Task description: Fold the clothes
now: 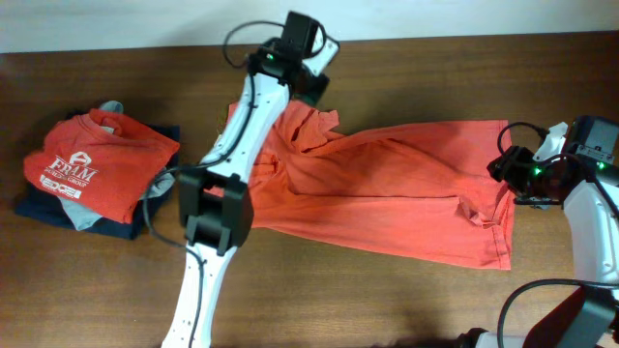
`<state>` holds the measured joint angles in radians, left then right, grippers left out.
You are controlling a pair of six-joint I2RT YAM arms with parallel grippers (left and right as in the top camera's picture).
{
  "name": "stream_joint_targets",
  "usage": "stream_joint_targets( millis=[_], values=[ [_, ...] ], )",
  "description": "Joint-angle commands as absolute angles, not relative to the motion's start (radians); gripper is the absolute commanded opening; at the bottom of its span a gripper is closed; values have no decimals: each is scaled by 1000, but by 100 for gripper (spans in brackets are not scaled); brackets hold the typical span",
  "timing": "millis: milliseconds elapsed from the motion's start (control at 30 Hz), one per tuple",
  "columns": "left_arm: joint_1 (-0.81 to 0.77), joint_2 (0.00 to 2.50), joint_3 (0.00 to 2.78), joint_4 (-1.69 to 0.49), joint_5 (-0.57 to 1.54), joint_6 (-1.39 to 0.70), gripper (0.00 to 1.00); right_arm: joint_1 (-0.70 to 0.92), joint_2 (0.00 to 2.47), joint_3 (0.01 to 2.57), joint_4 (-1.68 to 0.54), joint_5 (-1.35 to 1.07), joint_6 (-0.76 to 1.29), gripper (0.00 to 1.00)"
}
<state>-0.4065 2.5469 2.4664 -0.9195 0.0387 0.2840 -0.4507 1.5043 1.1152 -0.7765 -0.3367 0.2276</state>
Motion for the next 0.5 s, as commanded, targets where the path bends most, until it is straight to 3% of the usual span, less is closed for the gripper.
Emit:
stream_joint_targets(
  millis=[0, 233, 367, 467],
  values=[
    [-413, 2630, 2467, -930, 102, 399, 49, -445, 1495, 1129, -773, -327, 218, 62],
    [-426, 2633, 2467, -966, 101, 399, 47, -445, 1495, 1129, -770, -328, 218, 62],
    [-426, 2632, 2470, -991, 81, 398, 0, -445, 1495, 1129, -770, -327, 218, 62],
    [-429, 2624, 2504, -1029, 16, 387, 0, -445, 1495, 1129, -770, -327, 218, 62]
  ],
)
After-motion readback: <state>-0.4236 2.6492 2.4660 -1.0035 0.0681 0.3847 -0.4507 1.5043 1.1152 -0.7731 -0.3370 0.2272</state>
